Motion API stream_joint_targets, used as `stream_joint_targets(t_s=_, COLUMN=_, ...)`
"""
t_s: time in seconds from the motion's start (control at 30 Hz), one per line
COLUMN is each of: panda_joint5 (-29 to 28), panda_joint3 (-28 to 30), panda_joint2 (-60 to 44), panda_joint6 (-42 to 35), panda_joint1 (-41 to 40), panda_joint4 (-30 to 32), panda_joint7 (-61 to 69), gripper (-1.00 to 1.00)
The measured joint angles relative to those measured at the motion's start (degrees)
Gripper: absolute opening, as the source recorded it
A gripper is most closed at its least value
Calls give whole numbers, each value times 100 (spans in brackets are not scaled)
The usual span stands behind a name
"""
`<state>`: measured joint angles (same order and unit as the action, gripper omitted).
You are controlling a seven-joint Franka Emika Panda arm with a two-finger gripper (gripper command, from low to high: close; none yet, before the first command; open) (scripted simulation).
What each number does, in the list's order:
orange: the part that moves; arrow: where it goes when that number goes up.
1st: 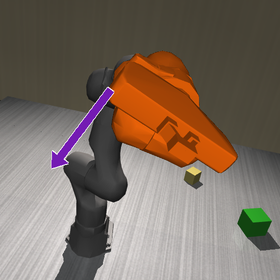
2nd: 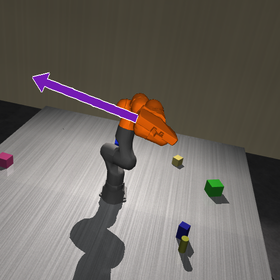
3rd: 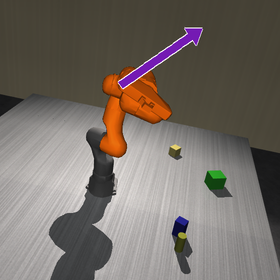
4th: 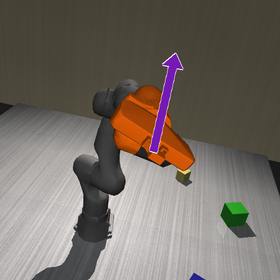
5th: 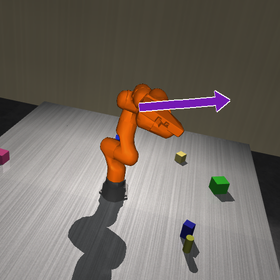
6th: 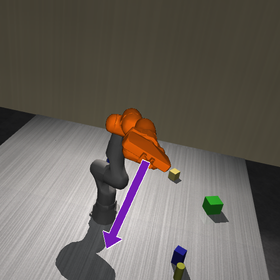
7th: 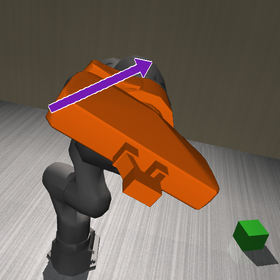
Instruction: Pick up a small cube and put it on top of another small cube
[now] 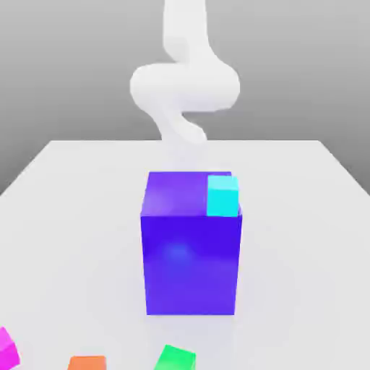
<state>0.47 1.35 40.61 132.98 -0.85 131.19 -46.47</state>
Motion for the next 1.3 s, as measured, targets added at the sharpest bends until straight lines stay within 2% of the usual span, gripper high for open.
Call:
stream_joint_targets(t_s=0.67, panda_joint5=724, panda_joint3=1084, panda_joint2=-4192, panda_joint6=957, panda_joint1=-865, panda_joint4=-477, panda_joint7=-259, gripper=0)
stream_joint_targets(t_s=1.03, panda_joint5=1190, panda_joint3=1362, panda_joint2=-6490, panda_joint6=1484, panda_joint1=-1499, panda_joint4=-744, panda_joint7=-346, gripper=0)
stream_joint_targets(t_s=1.17, panda_joint5=1468, panda_joint3=1132, panda_joint2=-7320, panda_joint6=2018, panda_joint1=-1747, panda_joint4=-926, panda_joint7=-180, gripper=0)
stream_joint_targets(t_s=1.2, panda_joint5=1515, panda_joint3=1081, panda_joint2=-7454, panda_joint6=2116, panda_joint1=-1789, panda_joint4=-959, panda_joint7=-147, gripper=-100)
stream_joint_targets(t_s=1.3, panda_joint5=1517, panda_joint3=1081, panda_joint2=-7454, panda_joint6=2116, panda_joint1=-1789, panda_joint4=-959, panda_joint7=-146, gripper=-100)
